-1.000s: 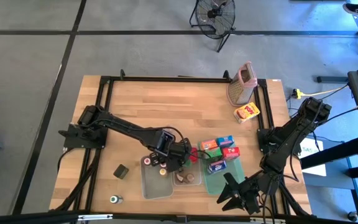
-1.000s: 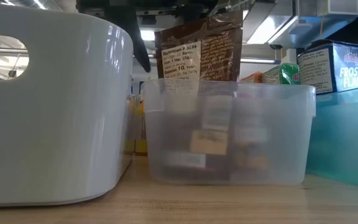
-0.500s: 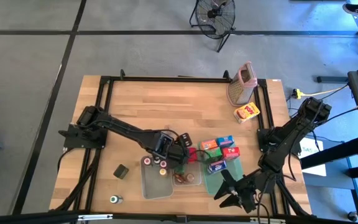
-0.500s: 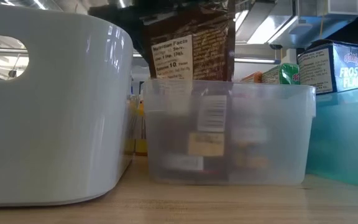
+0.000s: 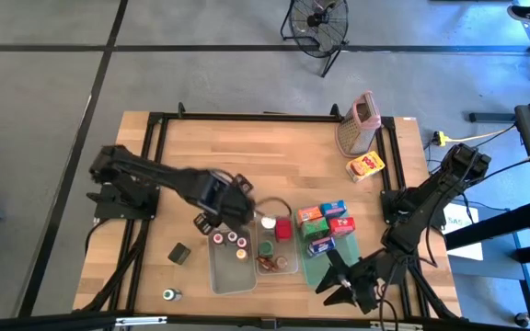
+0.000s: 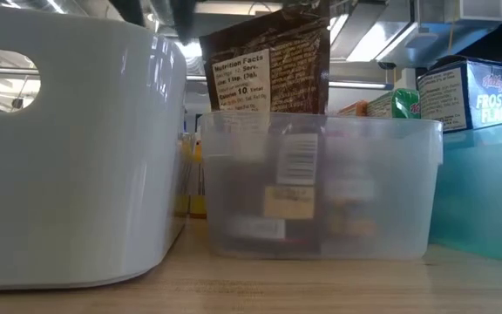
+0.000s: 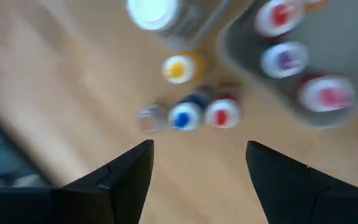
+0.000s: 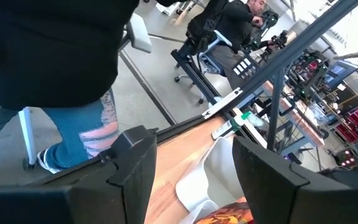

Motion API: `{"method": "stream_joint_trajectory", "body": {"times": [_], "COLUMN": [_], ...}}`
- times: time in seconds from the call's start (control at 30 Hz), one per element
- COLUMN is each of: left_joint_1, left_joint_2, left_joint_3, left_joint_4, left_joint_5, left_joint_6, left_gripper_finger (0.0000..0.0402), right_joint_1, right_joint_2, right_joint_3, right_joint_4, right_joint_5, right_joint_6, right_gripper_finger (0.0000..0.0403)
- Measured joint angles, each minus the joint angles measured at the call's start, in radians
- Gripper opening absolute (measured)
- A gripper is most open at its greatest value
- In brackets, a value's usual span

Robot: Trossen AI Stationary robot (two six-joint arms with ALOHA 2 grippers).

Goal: Pick & Place Kitchen Items
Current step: Put the red food coloring bottle into the gray bin

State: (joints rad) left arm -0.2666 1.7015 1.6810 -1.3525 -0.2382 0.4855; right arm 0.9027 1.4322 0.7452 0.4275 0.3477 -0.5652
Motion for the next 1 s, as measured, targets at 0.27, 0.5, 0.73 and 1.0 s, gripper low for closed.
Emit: {"method": "stream_joint_trajectory", "body": {"times": [0.27,0.5,0.73,1.0], "left_joint_1": [0.127,0.188,0.217,0.197], "left_joint_2": [-0.134,-0.172,-0.17,-0.17], "left_joint_3": [-0.085,-0.238,-0.331,-0.351], "left_joint_4": [0.0,0.033,0.158,0.203], "left_joint_5": [0.32,0.282,0.262,0.264], "left_joint_6": [-0.037,-0.071,-0.154,-0.269], "left_gripper_finger": [0.0251,0.0251,0.0251,0.0251], "right_joint_1": [-0.036,-0.045,-0.046,-0.06], "right_joint_2": [0.0,0.0,0.0,0.0], "right_joint_3": [0.0,0.0,0.0,0.0], "right_joint_4": [0.007,0.006,0.006,-0.011], "right_joint_5": [0.0,0.0,0.0,-0.001], "right_joint_6": [0.025,0.035,0.034,0.058], "right_gripper_finger": [0.0213,0.0213,0.0213,0.0213]}}
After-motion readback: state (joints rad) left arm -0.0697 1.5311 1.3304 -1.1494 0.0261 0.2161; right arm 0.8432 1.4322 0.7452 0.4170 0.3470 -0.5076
